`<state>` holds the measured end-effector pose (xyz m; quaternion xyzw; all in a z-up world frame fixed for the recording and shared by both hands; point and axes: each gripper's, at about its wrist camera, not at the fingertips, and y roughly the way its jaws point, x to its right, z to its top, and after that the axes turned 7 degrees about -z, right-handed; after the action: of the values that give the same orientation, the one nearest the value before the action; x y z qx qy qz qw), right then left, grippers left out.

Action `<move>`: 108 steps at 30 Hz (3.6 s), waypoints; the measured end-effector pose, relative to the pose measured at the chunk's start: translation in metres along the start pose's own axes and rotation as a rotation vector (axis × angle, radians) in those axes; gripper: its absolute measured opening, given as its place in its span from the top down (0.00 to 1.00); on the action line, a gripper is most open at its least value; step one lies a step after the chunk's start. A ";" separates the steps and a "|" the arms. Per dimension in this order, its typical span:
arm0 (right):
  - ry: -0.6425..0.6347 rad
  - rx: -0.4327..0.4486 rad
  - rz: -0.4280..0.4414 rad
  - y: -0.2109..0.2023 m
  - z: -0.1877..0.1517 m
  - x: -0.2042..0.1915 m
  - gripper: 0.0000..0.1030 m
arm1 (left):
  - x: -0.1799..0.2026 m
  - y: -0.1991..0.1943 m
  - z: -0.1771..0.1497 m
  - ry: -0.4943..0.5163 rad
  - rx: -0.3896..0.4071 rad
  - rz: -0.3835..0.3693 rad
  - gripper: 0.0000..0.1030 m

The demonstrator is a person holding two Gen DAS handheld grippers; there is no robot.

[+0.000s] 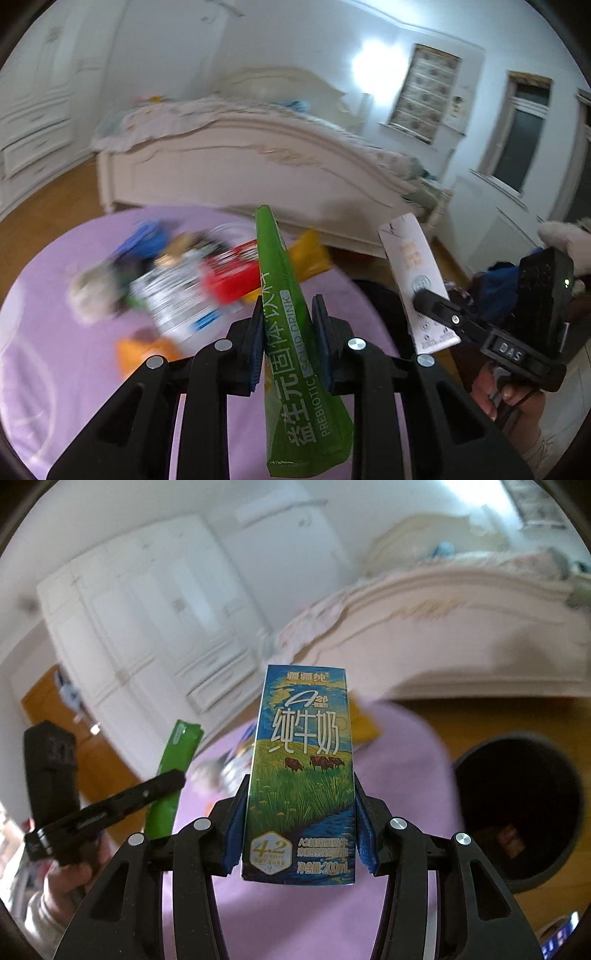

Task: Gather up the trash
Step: 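Carry both items over the black bin and open both tools to drop them, then grasp the fluffy white ball with the left tool while the right tool grasps the red Wangzai box, then carry both items over the black bin and open both tools to drop them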

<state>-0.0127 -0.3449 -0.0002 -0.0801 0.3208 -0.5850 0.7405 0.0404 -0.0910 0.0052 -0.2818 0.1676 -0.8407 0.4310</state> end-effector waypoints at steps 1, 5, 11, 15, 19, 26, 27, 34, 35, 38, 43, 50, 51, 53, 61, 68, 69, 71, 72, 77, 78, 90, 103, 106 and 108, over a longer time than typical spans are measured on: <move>0.011 0.019 -0.036 0.000 0.004 0.008 0.52 | 0.009 0.010 0.004 0.015 -0.003 -0.022 0.76; 0.086 0.070 -0.173 -0.004 0.018 0.055 0.52 | 0.044 0.051 0.018 0.078 -0.015 -0.120 0.76; 0.206 0.059 -0.323 0.011 0.022 0.131 0.52 | 0.088 0.119 0.029 0.139 -0.078 -0.239 0.76; 0.267 0.024 -0.368 0.018 0.011 0.175 0.52 | 0.105 0.157 0.027 0.166 -0.134 -0.268 0.76; 0.311 -0.009 -0.381 0.033 0.000 0.202 0.52 | 0.117 0.187 0.021 0.192 -0.189 -0.272 0.76; 0.354 -0.046 -0.382 0.052 -0.012 0.221 0.52 | 0.122 0.216 0.016 0.196 -0.252 -0.267 0.76; 0.359 -0.051 -0.382 0.055 -0.013 0.224 0.52 | 0.123 0.219 0.015 0.197 -0.256 -0.265 0.76; 0.376 -0.066 -0.386 0.064 -0.014 0.234 0.51 | 0.133 0.238 0.020 0.207 -0.269 -0.252 0.72; 0.381 -0.068 -0.388 0.065 -0.013 0.236 0.49 | 0.134 0.238 0.021 0.210 -0.267 -0.249 0.67; 0.392 -0.059 -0.396 0.063 -0.012 0.239 0.31 | 0.135 0.233 0.024 0.209 -0.242 -0.225 0.35; 0.394 -0.026 -0.392 0.049 -0.009 0.234 0.25 | 0.130 0.215 0.028 0.206 -0.200 -0.219 0.28; 0.345 -0.006 -0.330 0.034 -0.001 0.197 0.25 | 0.108 0.170 0.031 0.153 -0.148 -0.207 0.28; 0.326 -0.008 -0.315 0.034 0.000 0.187 0.25 | 0.100 0.158 0.029 0.144 -0.136 -0.195 0.28; 0.296 -0.013 -0.291 0.036 0.004 0.169 0.25 | 0.087 0.143 0.027 0.129 -0.125 -0.171 0.28; 0.100 -0.064 -0.154 0.062 0.024 0.071 0.26 | -0.015 0.056 0.020 -0.006 -0.039 0.018 0.28; -0.161 -0.092 -0.066 0.095 0.045 -0.031 0.11 | -0.121 -0.004 0.014 -0.147 0.025 0.247 0.28; -0.195 -0.097 -0.060 0.099 0.047 -0.043 0.08 | -0.137 -0.008 0.012 -0.169 0.021 0.275 0.28; -0.310 -0.121 -0.063 0.116 0.048 -0.078 0.05 | -0.165 -0.012 0.007 -0.215 0.007 0.303 0.28; -0.385 -0.142 -0.087 0.129 0.046 -0.097 0.05 | -0.175 -0.012 0.006 -0.229 -0.002 0.313 0.28; -0.579 -0.276 -0.141 0.177 0.026 -0.144 0.05 | -0.212 0.001 -0.001 -0.283 -0.061 0.310 0.28; -0.602 -0.301 -0.155 0.185 0.022 -0.148 0.05 | -0.216 0.004 -0.001 -0.287 -0.068 0.304 0.28; -0.549 -0.369 -0.210 0.221 0.014 -0.138 0.14 | -0.226 0.025 -0.006 -0.266 -0.108 0.230 0.57; -0.145 -0.144 0.046 0.116 0.043 -0.103 0.14 | -0.185 -0.021 -0.003 -0.226 0.012 0.217 0.62; -0.077 -0.090 0.049 0.092 0.048 -0.085 0.14 | -0.155 -0.030 0.006 -0.176 0.045 0.176 0.62; -0.056 -0.061 0.029 0.080 0.050 -0.074 0.14 | -0.129 -0.030 0.013 -0.137 0.059 0.135 0.62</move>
<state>0.0725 -0.2657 0.0275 -0.1143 0.3191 -0.5616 0.7548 0.0903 0.0315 -0.0111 -0.3139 0.1318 -0.7930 0.5053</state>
